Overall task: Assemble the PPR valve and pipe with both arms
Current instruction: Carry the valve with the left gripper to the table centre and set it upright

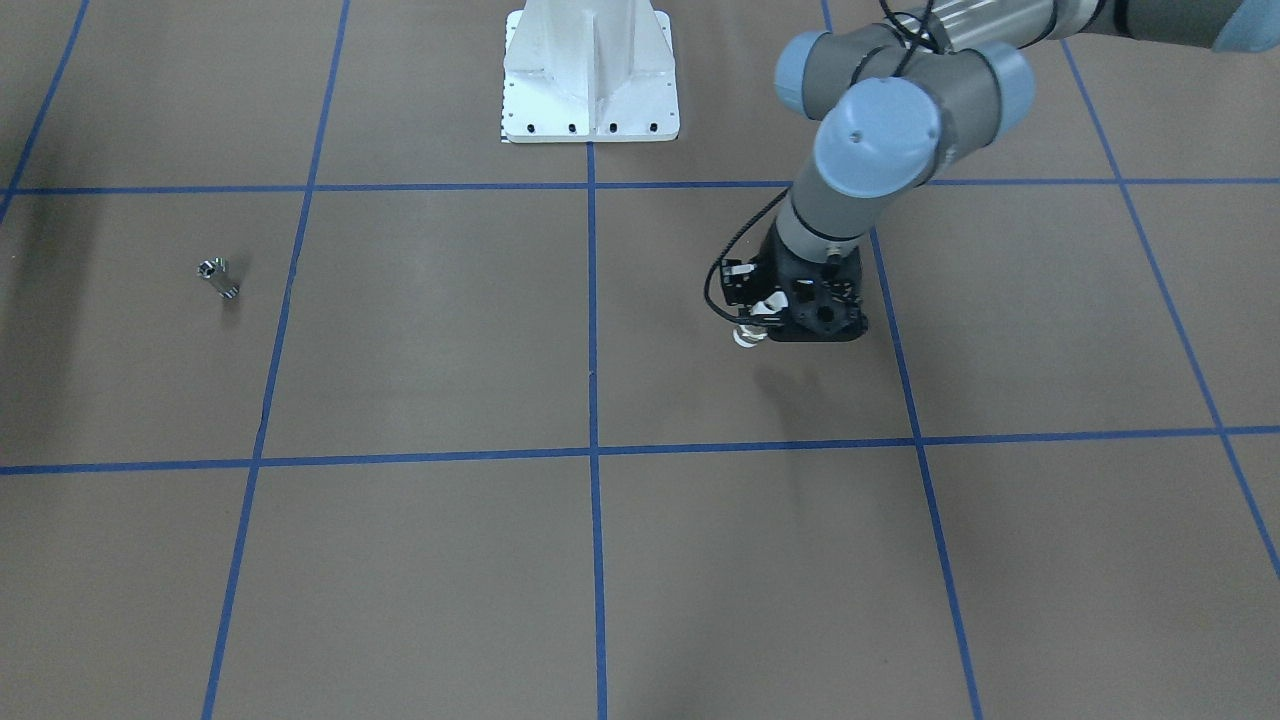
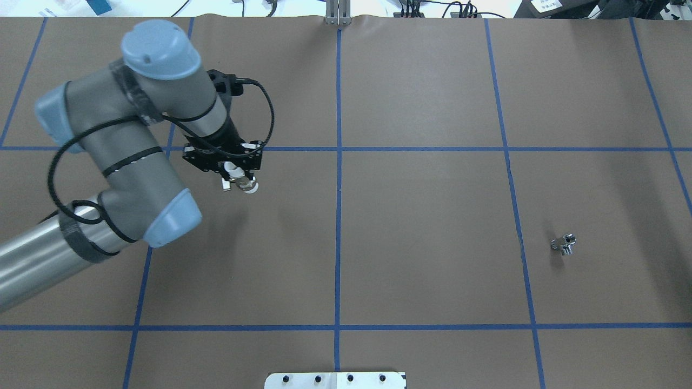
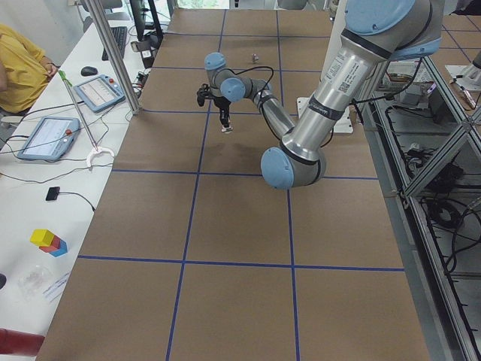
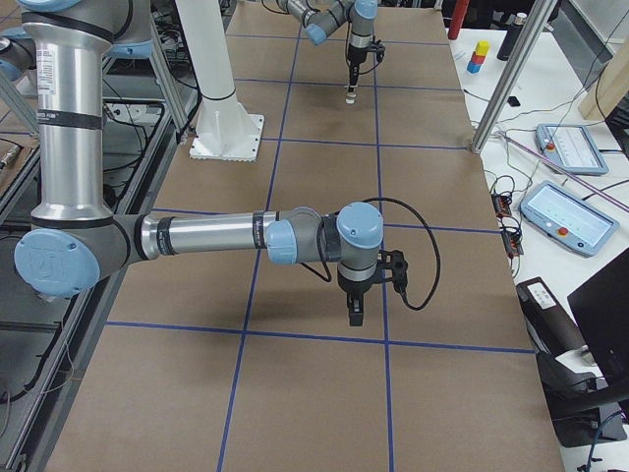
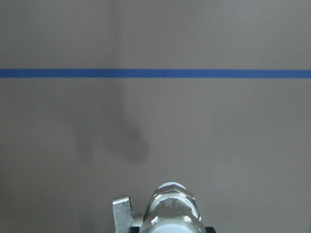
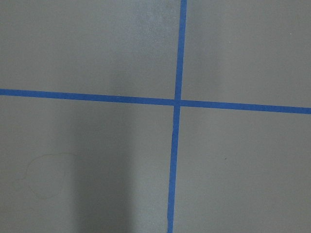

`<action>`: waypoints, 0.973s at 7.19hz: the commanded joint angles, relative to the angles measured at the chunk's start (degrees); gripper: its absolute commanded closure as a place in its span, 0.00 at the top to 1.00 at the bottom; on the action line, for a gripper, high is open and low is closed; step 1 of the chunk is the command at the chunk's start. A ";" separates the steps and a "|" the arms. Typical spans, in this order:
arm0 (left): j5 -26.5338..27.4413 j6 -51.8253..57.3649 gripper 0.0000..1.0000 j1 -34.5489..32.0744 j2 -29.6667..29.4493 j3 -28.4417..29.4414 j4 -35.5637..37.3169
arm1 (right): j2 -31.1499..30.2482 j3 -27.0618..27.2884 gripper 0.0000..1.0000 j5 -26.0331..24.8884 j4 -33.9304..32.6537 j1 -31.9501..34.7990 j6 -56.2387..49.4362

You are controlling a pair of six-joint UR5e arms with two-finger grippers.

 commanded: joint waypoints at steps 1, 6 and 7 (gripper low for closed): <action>2.96 -7.96 0.00 4.50 -11.36 9.73 -0.05 | -0.09 -0.01 1.00 0.00 0.00 0.00 0.00; 6.56 -11.24 0.00 8.81 -16.60 16.19 -1.19 | -0.09 -0.09 1.00 0.00 0.00 0.00 0.00; 7.79 -11.24 0.08 9.60 -16.60 16.54 -1.54 | -0.09 -0.09 1.00 0.00 0.00 0.00 0.00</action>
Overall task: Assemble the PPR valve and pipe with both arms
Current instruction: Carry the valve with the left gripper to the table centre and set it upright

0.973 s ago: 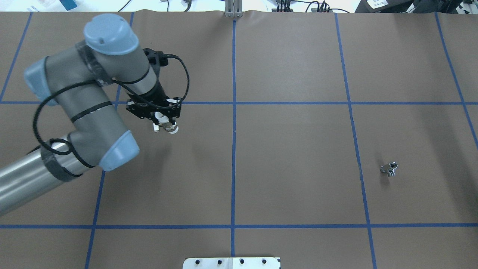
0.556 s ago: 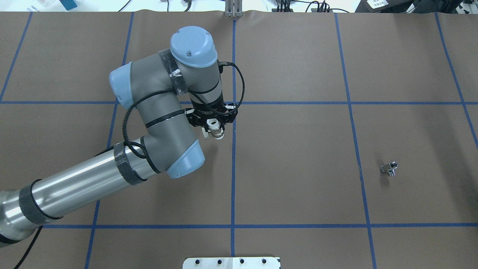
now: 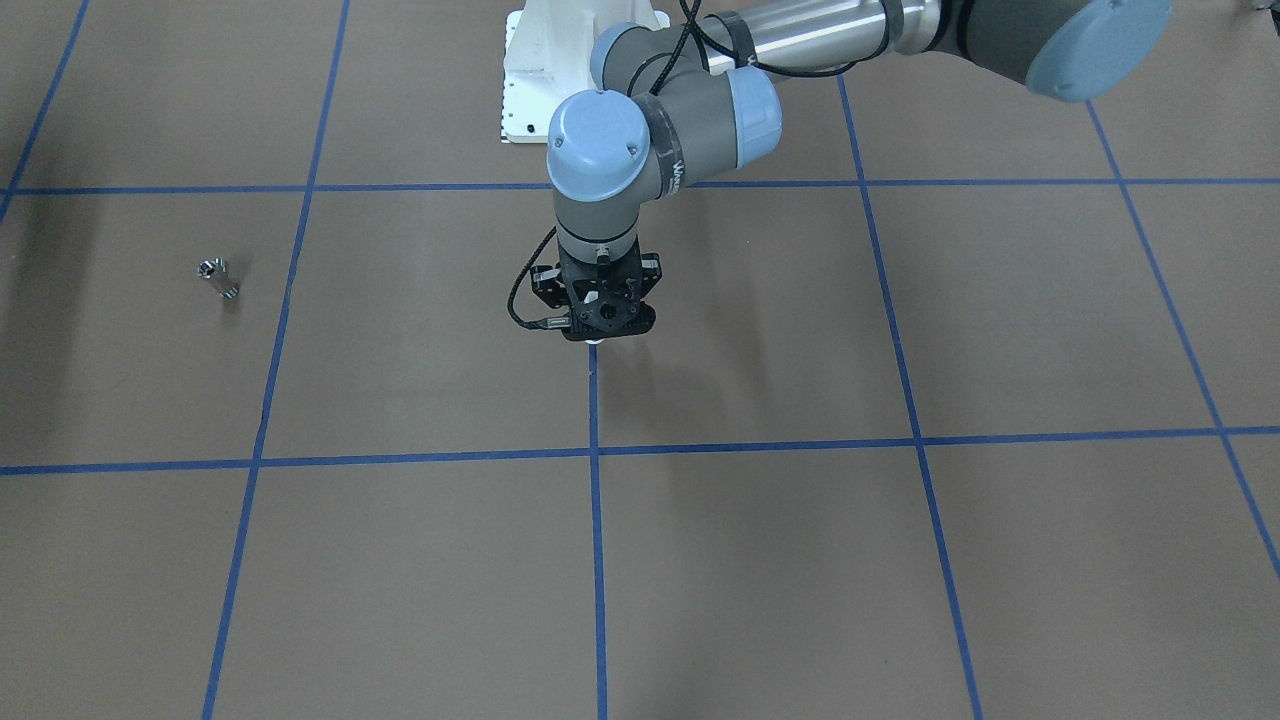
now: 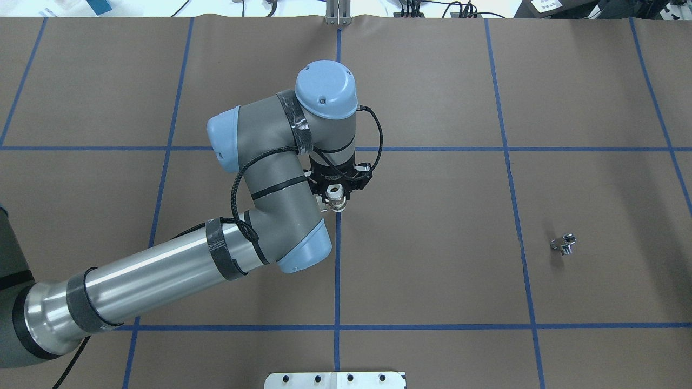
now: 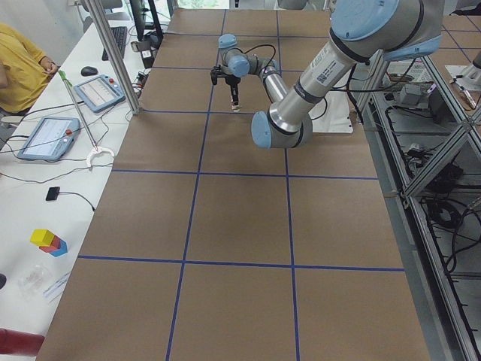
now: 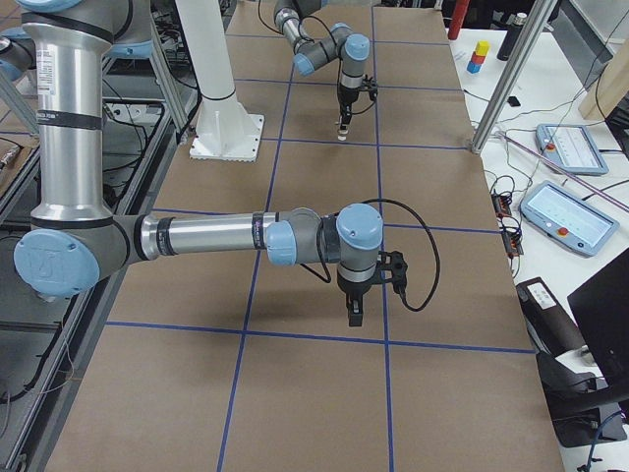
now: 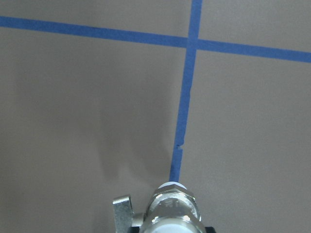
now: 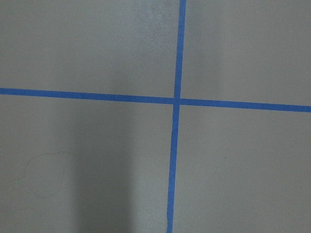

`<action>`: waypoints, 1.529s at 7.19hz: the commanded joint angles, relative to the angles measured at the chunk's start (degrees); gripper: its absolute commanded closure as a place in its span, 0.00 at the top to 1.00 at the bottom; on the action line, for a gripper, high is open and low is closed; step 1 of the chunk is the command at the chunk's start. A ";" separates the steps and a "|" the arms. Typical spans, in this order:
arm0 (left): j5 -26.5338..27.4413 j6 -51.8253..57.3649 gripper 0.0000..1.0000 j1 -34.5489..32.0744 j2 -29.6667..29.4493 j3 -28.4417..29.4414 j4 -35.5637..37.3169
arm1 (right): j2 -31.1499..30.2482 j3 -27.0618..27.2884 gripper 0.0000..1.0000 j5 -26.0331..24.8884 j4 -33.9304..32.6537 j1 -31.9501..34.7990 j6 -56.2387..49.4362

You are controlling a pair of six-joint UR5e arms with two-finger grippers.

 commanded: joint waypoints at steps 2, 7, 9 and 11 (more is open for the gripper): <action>1.26 -0.03 0.33 0.84 -0.07 0.72 -0.84 | 0.00 -0.01 1.00 -0.02 0.00 0.00 0.00; 1.26 0.24 0.99 0.84 -0.07 -0.24 -0.67 | 0.09 -0.09 1.00 -0.02 0.00 0.00 0.00; 0.65 0.15 0.99 -1.51 0.53 -5.84 0.90 | 0.18 -0.09 1.00 -0.02 0.00 0.00 0.00; 0.64 3.99 0.99 -3.89 8.75 -18.28 4.67 | -0.09 0.17 1.00 1.11 0.00 0.00 0.18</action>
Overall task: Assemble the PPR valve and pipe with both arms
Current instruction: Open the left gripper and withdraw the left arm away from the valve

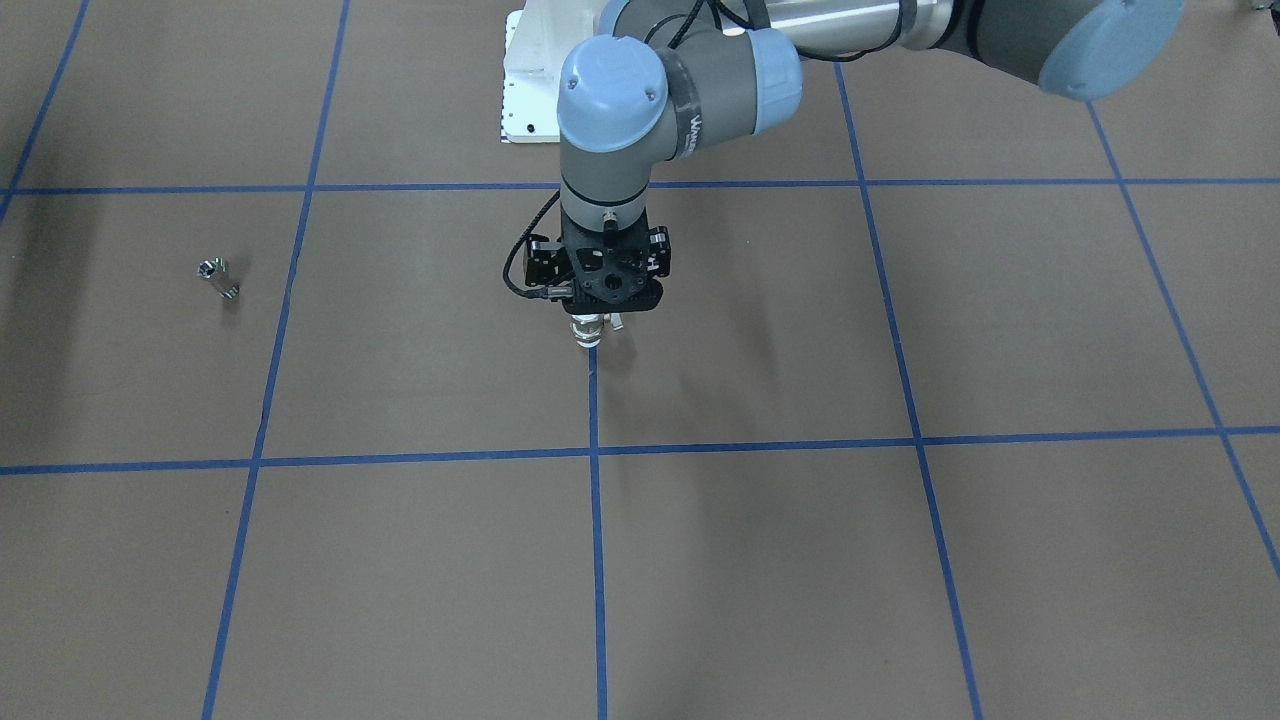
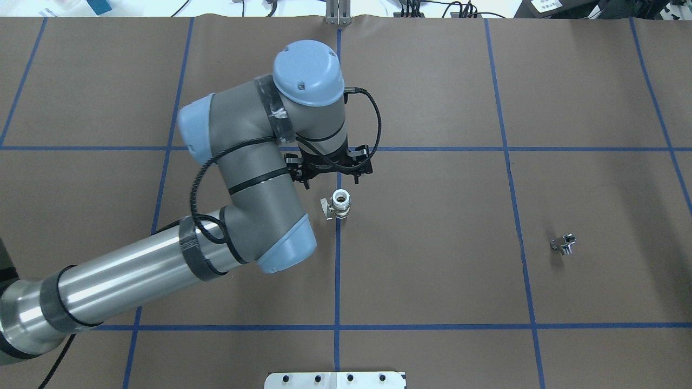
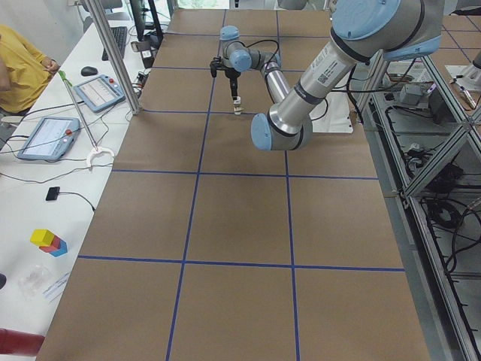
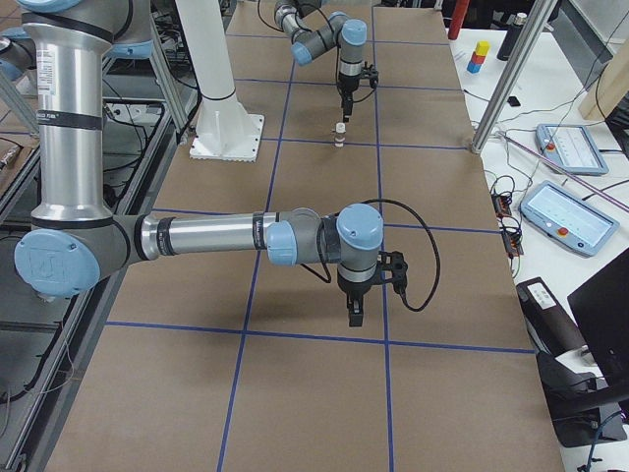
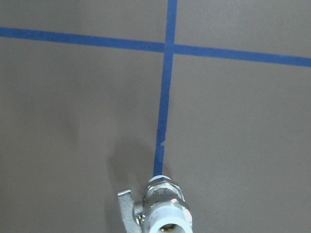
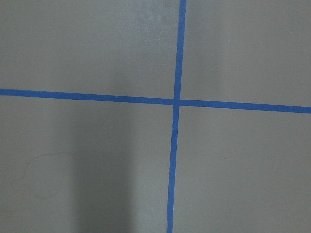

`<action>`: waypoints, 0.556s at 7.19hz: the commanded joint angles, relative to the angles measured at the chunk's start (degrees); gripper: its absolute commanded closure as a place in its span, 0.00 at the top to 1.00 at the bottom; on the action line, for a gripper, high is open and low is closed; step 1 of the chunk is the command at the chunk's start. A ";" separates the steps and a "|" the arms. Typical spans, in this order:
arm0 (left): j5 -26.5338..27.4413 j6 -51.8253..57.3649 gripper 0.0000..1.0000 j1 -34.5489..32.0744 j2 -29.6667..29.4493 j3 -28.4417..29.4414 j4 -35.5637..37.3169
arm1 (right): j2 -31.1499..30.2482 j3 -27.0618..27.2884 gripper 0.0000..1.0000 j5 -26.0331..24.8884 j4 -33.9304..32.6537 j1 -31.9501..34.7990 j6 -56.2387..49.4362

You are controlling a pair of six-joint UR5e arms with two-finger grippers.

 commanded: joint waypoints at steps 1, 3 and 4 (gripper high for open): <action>-0.06 8.70 0.99 -3.95 11.92 -15.91 4.52 | -0.17 0.16 1.00 5.19 0.10 -0.09 0.13; -1.98 24.34 0.99 -11.14 19.77 -23.79 9.88 | -0.09 3.75 1.00 7.34 0.10 -2.01 4.40; -4.87 33.11 0.99 -15.88 23.81 -24.68 9.90 | 0.09 5.94 1.00 7.00 0.54 -4.46 12.88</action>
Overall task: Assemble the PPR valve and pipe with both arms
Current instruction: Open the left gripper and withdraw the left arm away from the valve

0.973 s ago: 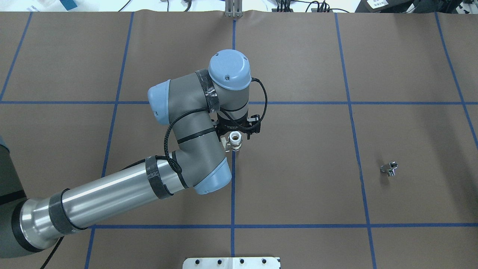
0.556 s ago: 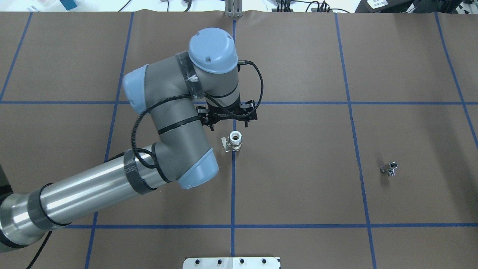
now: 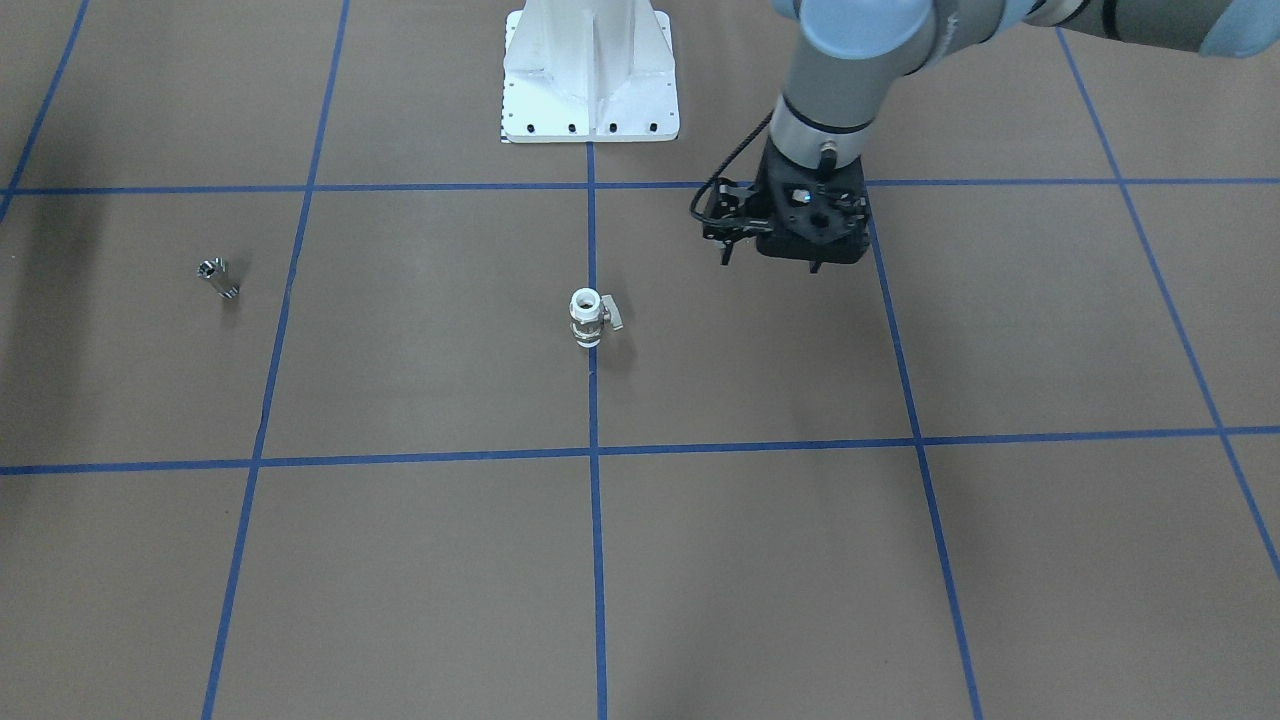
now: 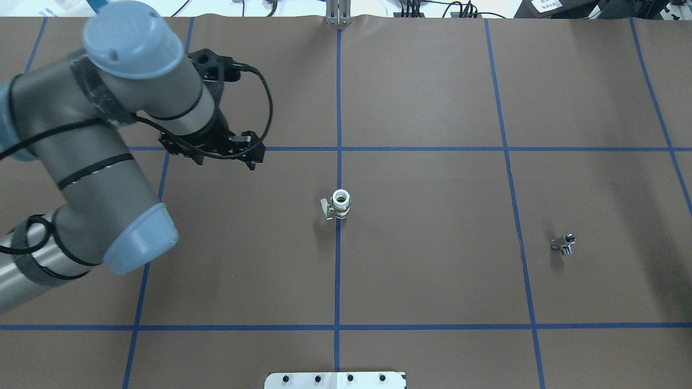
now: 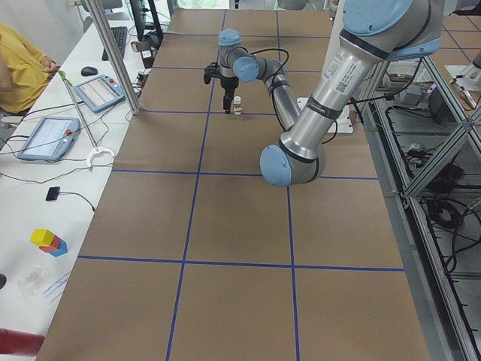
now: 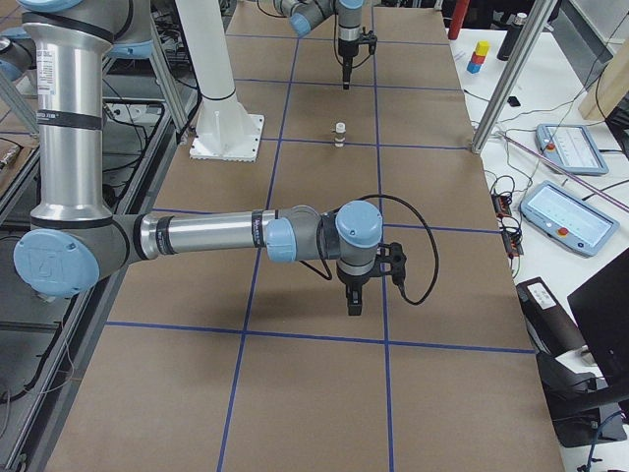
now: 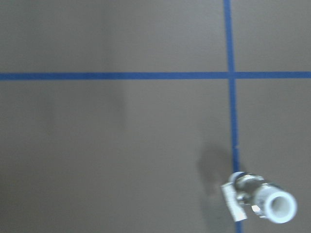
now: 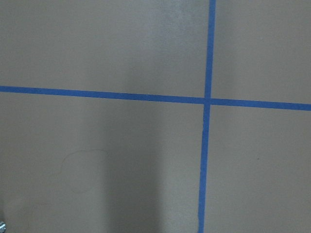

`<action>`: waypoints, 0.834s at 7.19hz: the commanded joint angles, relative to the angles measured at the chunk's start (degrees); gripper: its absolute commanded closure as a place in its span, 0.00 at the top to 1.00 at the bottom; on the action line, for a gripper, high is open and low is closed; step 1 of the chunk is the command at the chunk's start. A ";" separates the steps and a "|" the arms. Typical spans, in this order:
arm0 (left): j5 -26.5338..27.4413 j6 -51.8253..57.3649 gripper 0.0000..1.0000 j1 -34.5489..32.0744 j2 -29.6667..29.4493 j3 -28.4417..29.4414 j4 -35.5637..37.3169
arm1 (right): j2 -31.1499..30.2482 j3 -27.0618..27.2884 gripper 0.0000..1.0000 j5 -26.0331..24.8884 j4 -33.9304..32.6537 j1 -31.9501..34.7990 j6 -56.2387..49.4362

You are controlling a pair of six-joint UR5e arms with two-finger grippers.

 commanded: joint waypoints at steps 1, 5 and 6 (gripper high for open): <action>-6.08 19.26 0.99 -10.53 8.54 -2.51 1.34 | 0.08 4.10 1.00 -0.59 2.98 -5.02 13.69; -12.27 51.41 0.99 -28.83 20.78 1.35 1.08 | -0.19 10.35 1.00 -9.47 5.90 -18.36 30.93; -12.27 51.26 0.99 -28.77 21.23 1.18 0.99 | -0.53 10.27 1.00 -14.09 10.08 -23.71 35.15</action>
